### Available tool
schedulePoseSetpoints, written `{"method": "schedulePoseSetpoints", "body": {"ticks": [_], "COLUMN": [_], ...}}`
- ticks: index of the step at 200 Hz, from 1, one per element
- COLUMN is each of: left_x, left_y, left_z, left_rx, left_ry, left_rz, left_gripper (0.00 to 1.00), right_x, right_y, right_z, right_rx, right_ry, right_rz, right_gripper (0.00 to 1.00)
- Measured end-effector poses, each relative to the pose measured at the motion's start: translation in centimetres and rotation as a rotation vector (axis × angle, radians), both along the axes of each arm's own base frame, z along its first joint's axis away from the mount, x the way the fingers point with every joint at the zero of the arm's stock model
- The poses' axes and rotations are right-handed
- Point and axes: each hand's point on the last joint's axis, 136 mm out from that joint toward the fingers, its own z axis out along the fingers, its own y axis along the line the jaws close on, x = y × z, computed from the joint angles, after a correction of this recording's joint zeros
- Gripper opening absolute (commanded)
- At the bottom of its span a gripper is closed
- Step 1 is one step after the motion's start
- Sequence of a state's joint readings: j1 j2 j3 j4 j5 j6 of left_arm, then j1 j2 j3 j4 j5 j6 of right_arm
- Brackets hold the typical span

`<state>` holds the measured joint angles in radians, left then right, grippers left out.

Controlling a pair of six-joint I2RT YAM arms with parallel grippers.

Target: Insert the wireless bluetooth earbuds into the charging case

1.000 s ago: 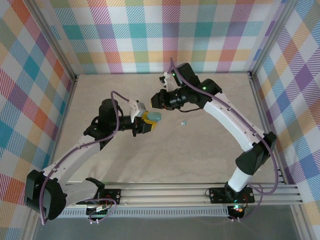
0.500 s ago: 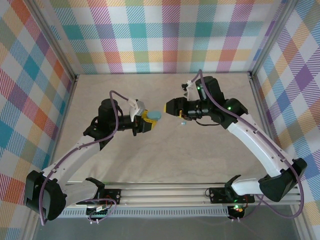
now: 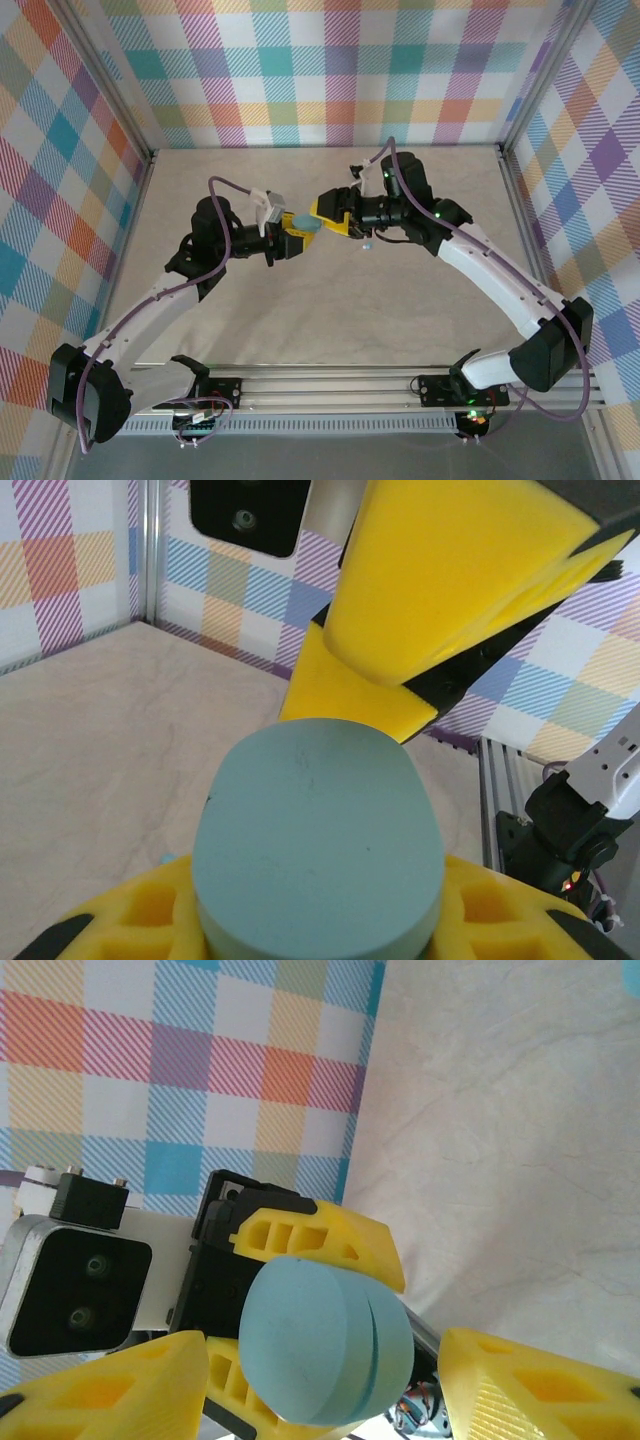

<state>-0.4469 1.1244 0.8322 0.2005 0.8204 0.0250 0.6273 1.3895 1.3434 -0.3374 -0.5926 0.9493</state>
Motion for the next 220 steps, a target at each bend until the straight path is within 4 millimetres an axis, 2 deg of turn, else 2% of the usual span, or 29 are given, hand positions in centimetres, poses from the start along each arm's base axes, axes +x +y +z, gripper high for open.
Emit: {"method": "schedulePoseSetpoints", "body": {"ticks": [37,94,119,153,170,207,220], "left_x": [-0.2,-0.1,0.1,0.2,0.3,0.3,0.5], "left_y": [-0.4,-0.9,-1.0,-0.9,-0.9,-0.8,-0.7], "left_z": [0.7,0.9,1.1,1.1,0.8,0.1,-0.2], "left_rx": [-0.018,-0.024,-0.021,-0.006,0.007,0.034,0.047], "left_ry": [-0.009,-0.005,-0.011,-0.028,-0.026,-0.011,-0.006], "left_rz": [-0.010,-0.019,-0.016,-0.010,-0.004,0.003,0.021], "left_gripper": [0.00,0.00,0.00,0.06,0.16,0.50,0.67], "right_x": [-0.2,-0.8,-0.7,-0.5,-0.5,-0.1,0.1], "right_y": [0.7,1.1,1.1,1.0,1.0,0.6,0.4], "right_z": [0.1,0.1,0.0,-0.1,-0.3,-1.0,-1.2], "right_rx": [0.036,0.076,0.082,0.092,0.092,0.083,0.079], "right_ry": [0.036,0.082,0.098,0.117,0.118,0.118,0.118], "right_rz": [0.032,0.068,0.065,0.060,0.057,0.034,0.019], "right_gripper": [0.62,0.53,0.44,0.30,0.26,0.23,0.23]}}
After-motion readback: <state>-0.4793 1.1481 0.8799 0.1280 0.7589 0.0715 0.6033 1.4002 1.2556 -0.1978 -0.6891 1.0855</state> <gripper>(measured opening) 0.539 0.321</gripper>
